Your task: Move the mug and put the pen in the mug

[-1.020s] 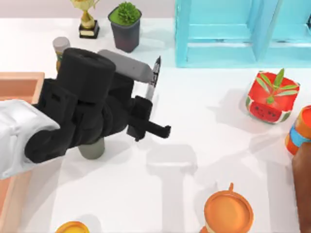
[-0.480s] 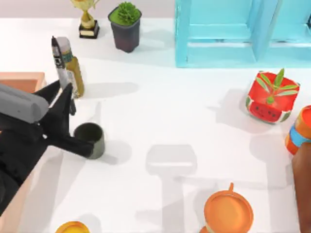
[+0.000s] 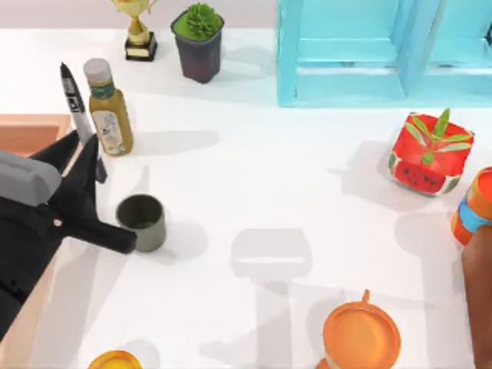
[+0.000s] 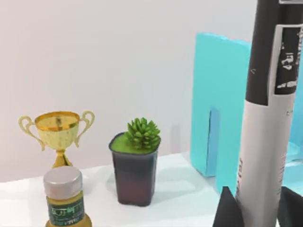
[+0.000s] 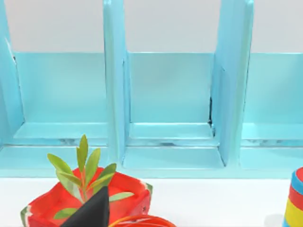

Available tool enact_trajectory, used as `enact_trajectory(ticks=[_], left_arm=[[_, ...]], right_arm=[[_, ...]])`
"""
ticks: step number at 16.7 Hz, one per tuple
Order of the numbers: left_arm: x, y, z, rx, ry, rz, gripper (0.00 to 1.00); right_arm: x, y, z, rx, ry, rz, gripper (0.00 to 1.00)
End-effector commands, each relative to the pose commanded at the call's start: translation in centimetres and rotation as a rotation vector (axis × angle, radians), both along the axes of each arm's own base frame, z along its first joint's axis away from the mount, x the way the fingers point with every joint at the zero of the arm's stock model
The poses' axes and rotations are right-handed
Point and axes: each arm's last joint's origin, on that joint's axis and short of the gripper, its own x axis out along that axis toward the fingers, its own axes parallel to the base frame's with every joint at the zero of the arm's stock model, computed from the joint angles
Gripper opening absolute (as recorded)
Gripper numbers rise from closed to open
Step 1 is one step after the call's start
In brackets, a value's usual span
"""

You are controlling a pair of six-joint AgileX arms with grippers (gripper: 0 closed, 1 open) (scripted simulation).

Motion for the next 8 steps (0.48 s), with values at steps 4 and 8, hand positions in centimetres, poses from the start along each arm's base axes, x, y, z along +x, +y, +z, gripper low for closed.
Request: enact_trajectory(ticks=[4, 8], left_arm=[[1.1, -0.4, -0.3, -0.004, -0.001, 0.005, 0.00], [3.0, -1.1, -1.0, -0.003, 0.000, 0.005, 0.00]], right_arm=[[0.0, 0.0, 0.0, 0.000, 0.000, 0.000, 1.00], [0.0, 0.0, 0.0, 0.000, 0.000, 0.000, 1.00]])
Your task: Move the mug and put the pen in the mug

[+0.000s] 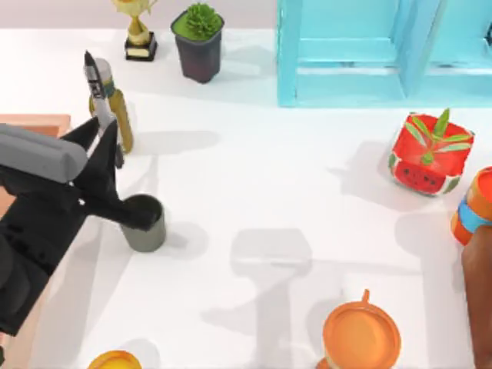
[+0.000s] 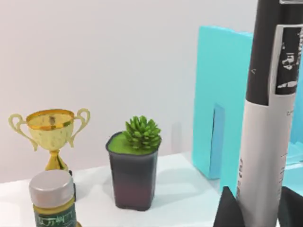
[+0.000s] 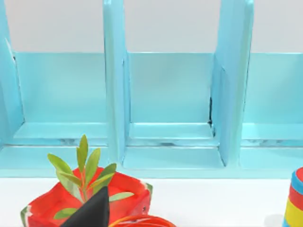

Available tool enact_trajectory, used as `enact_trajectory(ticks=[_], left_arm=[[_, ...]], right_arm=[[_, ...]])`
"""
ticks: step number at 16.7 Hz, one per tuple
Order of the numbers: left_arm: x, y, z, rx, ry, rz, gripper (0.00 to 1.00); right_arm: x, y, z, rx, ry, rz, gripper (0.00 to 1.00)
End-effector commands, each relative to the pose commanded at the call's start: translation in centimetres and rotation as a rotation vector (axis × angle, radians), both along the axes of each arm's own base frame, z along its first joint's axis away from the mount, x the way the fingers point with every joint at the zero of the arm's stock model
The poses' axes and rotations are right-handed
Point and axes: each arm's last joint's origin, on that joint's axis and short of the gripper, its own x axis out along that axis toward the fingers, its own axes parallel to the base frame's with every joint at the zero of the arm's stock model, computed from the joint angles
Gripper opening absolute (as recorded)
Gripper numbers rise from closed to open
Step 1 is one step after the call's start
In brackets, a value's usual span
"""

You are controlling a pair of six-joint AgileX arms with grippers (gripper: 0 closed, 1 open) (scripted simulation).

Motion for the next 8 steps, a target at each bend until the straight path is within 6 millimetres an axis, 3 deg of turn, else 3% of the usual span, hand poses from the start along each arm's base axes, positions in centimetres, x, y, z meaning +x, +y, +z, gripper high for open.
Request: enact_trajectory(ticks=[8], left_arm=[[0.92, -0.25, -0.55, 0.000, -0.004, -0.001, 0.00]], right_arm=[[0.00, 0.00, 0.00, 0.000, 0.000, 0.000, 1.00]])
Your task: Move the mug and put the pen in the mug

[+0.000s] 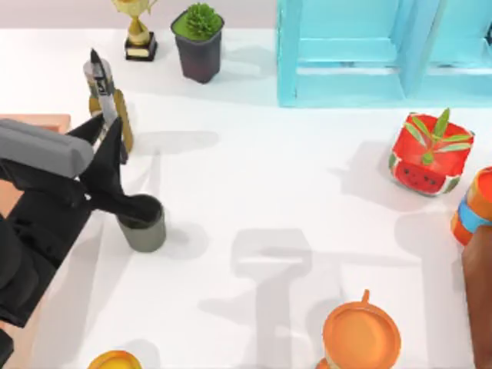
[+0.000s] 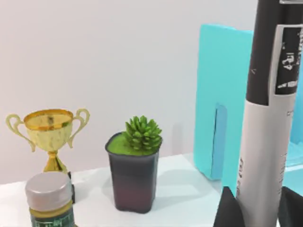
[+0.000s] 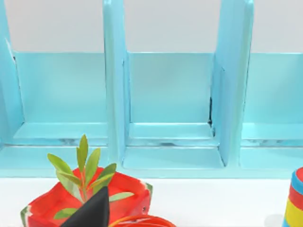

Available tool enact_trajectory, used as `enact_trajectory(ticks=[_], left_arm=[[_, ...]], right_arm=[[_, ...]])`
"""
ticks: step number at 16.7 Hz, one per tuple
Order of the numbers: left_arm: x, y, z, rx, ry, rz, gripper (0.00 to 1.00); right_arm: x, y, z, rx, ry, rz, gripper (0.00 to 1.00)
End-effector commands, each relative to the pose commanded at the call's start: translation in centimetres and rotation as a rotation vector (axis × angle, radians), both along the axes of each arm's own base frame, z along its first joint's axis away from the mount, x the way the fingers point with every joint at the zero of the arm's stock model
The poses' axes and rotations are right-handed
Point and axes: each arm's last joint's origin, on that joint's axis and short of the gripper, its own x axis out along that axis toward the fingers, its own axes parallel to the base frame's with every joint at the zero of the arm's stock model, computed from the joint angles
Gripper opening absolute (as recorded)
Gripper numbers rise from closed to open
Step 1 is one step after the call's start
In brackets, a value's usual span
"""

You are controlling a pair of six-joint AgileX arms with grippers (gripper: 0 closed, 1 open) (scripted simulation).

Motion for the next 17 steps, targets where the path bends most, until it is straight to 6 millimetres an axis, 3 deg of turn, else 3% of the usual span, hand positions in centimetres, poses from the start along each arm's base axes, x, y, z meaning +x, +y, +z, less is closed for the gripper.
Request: enact_trajectory(ticks=[13, 17], left_arm=[[0.00, 0.00, 0.00, 0.000, 0.000, 0.000, 0.98], [0.00, 0.00, 0.00, 0.000, 0.000, 0.000, 1.00]], right_arm=[[0.00, 0.00, 0.00, 0.000, 0.000, 0.000, 1.00], [0.00, 0.00, 0.00, 0.000, 0.000, 0.000, 1.00]])
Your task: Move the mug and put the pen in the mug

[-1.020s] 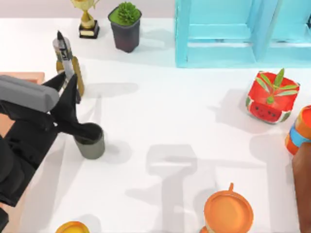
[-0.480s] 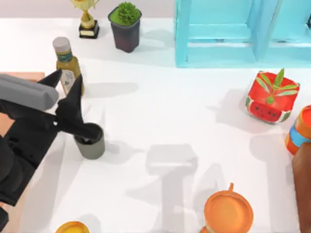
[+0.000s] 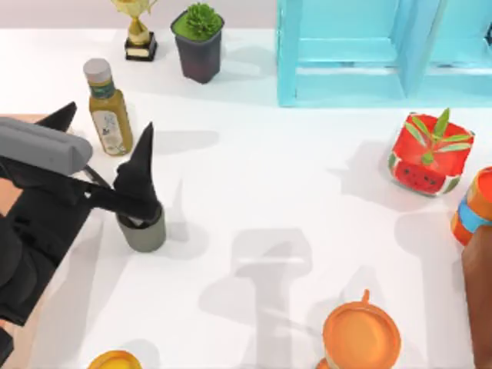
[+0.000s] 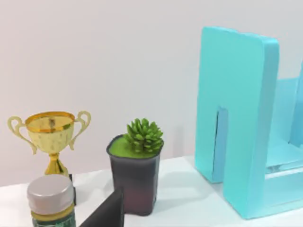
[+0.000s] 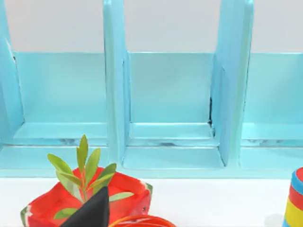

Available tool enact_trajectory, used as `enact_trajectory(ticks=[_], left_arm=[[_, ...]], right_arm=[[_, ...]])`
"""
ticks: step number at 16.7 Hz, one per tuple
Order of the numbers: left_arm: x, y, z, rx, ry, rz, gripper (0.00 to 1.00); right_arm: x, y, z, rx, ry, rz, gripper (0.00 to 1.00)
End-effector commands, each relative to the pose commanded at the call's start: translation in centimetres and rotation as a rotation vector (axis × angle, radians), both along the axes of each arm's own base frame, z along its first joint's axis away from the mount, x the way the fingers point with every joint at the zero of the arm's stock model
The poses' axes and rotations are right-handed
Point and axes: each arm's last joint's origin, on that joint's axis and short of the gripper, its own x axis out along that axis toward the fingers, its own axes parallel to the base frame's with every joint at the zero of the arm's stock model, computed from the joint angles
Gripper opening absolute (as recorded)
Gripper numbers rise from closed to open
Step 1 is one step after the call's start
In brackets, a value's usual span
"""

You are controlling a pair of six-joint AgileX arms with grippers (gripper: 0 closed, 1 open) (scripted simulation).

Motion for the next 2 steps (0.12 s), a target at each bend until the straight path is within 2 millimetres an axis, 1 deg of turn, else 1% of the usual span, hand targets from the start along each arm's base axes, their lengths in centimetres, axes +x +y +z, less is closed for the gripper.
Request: enact_trajectory(ticks=[2], left_arm=[[0.00, 0.00, 0.00, 0.000, 0.000, 0.000, 1.00]], right_arm=[[0.00, 0.00, 0.00, 0.000, 0.000, 0.000, 1.00]])
